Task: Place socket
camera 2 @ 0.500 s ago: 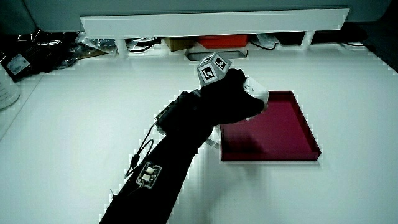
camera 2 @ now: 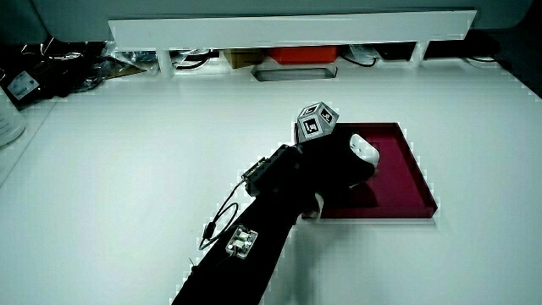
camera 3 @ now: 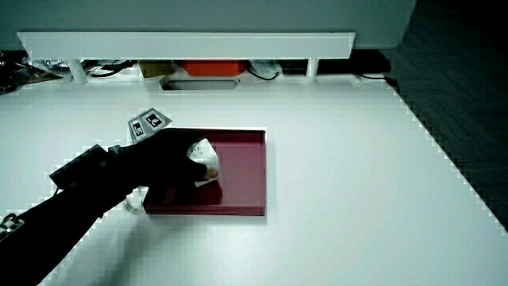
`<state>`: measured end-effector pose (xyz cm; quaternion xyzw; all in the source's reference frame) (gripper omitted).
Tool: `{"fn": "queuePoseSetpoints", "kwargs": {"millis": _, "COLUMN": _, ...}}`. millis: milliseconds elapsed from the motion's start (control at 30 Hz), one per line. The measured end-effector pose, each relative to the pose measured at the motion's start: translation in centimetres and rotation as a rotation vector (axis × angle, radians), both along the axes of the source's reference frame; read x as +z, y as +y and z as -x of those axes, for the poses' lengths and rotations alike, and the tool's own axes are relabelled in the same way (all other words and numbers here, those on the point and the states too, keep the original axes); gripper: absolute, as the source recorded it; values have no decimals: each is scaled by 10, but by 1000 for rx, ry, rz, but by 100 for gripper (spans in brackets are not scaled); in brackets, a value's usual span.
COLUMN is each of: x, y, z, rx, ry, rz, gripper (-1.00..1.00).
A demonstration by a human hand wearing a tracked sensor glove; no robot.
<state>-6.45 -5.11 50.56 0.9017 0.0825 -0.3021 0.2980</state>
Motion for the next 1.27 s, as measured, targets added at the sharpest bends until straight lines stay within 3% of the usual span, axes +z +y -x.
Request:
{"fn": "queuePoseSetpoints", "kwargs": {"millis": 233, "x": 15, "y": 3, "z": -3, "rx": -5, "ry": 9, "rz": 23, "gripper": 0}}
{"fn": "queuePoseSetpoints", "kwargs": {"millis": 567, "x": 16, "y": 8, "z": -6, "rx": 1, "ry": -5, "rz": -2, "gripper": 0}}
{"fn": "queuePoseSetpoints", "kwargs": {"millis": 933, "x": 16, "y": 10, "z": -4, "rx": 7, "ry": -5, "rz": 68, "gripper": -46}}
{"fn": "queuePoseSetpoints", "kwargs": {"millis": 1133, "x": 1, "y": 8, "z": 5, "rx": 39, "ry": 53, "rz": 39, "gripper": -71}}
{"fn": "queuePoseSetpoints", "kwargs": {"millis": 1200, "x": -7, "y": 6, "z": 12, "rx": 51, "ry": 85, "rz": 6, "gripper": -79}}
{"fn": "queuePoseSetpoints", "kwargs": {"millis": 1233, "x": -2, "y": 3, "z": 17, "rx": 80, "ry": 137, "rz": -36, "gripper": -83}}
{"fn": "queuePoseSetpoints", "kwargs": {"millis": 1267, "x": -5, "y": 1, "z": 23, "rx": 89, "ry": 152, "rz": -62, "gripper": -88}}
